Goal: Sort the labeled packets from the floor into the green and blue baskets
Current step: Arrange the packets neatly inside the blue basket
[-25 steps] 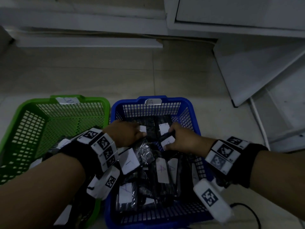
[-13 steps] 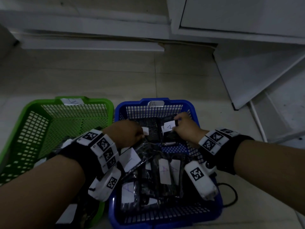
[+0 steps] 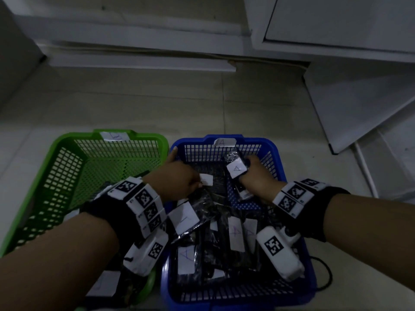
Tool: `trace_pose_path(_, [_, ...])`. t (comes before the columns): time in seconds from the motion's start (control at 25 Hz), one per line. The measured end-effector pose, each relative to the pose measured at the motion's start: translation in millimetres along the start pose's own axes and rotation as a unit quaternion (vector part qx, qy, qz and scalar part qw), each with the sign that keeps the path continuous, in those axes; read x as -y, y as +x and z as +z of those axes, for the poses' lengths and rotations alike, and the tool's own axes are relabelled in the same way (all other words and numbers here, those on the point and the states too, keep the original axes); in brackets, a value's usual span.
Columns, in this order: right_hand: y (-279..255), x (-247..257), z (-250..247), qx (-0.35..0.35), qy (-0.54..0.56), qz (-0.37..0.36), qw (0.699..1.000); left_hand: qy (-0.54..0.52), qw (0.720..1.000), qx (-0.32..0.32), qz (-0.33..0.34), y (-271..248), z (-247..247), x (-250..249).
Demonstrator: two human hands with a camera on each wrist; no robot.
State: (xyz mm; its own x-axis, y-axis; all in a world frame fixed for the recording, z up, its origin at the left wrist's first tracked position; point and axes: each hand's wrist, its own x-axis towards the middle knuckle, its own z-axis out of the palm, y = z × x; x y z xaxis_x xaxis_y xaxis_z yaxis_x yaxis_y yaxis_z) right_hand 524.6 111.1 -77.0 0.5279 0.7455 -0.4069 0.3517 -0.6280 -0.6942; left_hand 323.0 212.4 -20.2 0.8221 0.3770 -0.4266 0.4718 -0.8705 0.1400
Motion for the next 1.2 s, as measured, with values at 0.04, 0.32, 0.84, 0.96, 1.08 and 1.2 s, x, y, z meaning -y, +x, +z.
trace_pose_path(0.04, [-3,-1,1,-0.015,0.026,-0.011,0.999,0.004,1.0,-0.002,-0.003,-2,1,2])
trace_pose_path(0.32, [-32,32,1,0.06,0.019,-0.155,0.986,-0.008,0.997,-0.072,-0.032,-9,-3,1])
trace_pose_path(0.84, [-23,19,8,0.063,0.198,0.026,0.978,0.033,0.998,-0.009,-0.055,-12,5,3])
trace_pose_path(0.96, [-29,8,4,0.1,0.228,0.014,0.968,0.016,0.998,0.014,-0.067,-9,9,1])
trace_pose_path(1.08, [-25,20,4,0.099,0.273,0.079,0.954,0.001,0.998,-0.008,-0.059,-10,12,0])
trace_pose_path(1.2, [-17,35,4,0.117,0.215,0.093,0.965,-0.025,0.998,-0.023,-0.055,-12,11,0])
